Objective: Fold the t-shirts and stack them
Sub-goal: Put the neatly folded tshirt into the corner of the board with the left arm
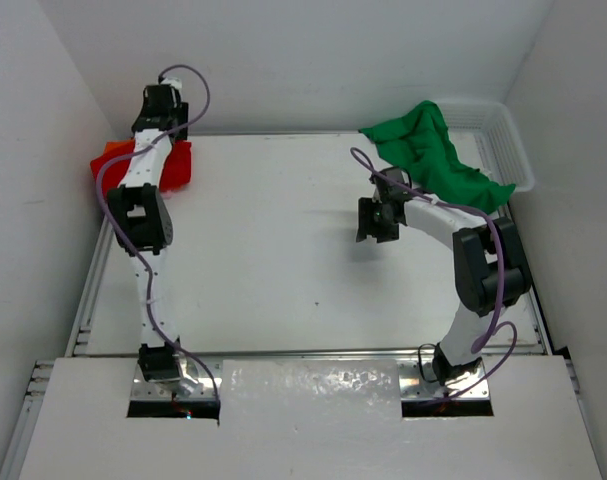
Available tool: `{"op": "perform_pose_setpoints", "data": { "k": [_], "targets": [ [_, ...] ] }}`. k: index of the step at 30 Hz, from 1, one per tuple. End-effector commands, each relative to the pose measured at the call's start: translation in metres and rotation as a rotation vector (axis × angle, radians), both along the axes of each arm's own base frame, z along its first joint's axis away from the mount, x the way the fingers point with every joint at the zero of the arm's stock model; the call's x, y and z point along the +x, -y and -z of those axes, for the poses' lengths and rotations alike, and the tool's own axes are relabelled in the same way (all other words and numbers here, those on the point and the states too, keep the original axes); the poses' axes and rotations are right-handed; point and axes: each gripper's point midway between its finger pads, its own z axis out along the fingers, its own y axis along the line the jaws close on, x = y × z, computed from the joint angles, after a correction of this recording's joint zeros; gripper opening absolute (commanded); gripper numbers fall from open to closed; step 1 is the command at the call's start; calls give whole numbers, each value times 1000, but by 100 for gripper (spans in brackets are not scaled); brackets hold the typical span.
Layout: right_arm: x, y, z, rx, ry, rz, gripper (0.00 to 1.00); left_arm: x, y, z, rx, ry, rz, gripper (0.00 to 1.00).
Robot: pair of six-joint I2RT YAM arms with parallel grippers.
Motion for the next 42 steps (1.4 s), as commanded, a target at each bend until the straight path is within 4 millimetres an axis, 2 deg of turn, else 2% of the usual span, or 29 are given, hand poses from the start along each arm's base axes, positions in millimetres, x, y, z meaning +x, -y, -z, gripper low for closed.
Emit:
{"op": "perform_pose_setpoints", "data": {
  "k": [1,4,7,13,15,18,24,27,29,32,33,34,35,37,38,39,40,42],
  "targets": [
    [2,1,-2,3,5,-5,55,-6,-32,16,26,-14,-129,59],
    [1,1,0,4,-2,-5,55,-3,-33,17,17,10,-139,56],
    [0,3,2,-7,-8,-6,55,4,-23,19,-32,30,-108,53],
    [-11,11,8,-39,-23,-9,55,6,-16,42,-56,-4,-94,41],
    [-13,12,10,-43,-28,-11,55,5,-11,54,-81,-27,-77,42],
    [-16,12,14,-43,-40,-16,55,8,0,56,-136,-18,-51,51],
    [-17,12,14,-47,-44,-18,55,12,-5,63,-131,-2,-95,54],
    [-17,14,13,-55,-39,-23,55,9,-9,73,-102,-29,-111,43],
    [-17,15,13,-58,-41,-23,55,6,-10,82,-96,-56,-113,39],
    [-15,14,12,-54,-39,-23,55,3,-11,94,-91,-84,-120,25],
    [-14,13,10,-50,-34,-22,55,2,-12,95,-89,-89,-122,14],
    [-13,12,9,-50,-31,-24,55,1,-12,94,-87,-88,-125,9],
    [-13,12,9,-50,-29,-23,55,3,-11,83,-85,-65,-122,6],
    [-12,13,8,-52,-27,-22,55,3,-10,76,-82,-52,-113,4],
    [-13,13,8,-54,-28,-22,55,5,-7,61,-78,-22,-106,4],
    [-13,13,8,-53,-30,-24,55,5,-5,57,-74,-18,-100,4],
    [-13,13,9,-53,-32,-22,55,6,-4,45,-68,1,-93,4],
    [-13,13,9,-49,-30,-19,55,6,1,39,-58,16,-81,0]
  ]
}}
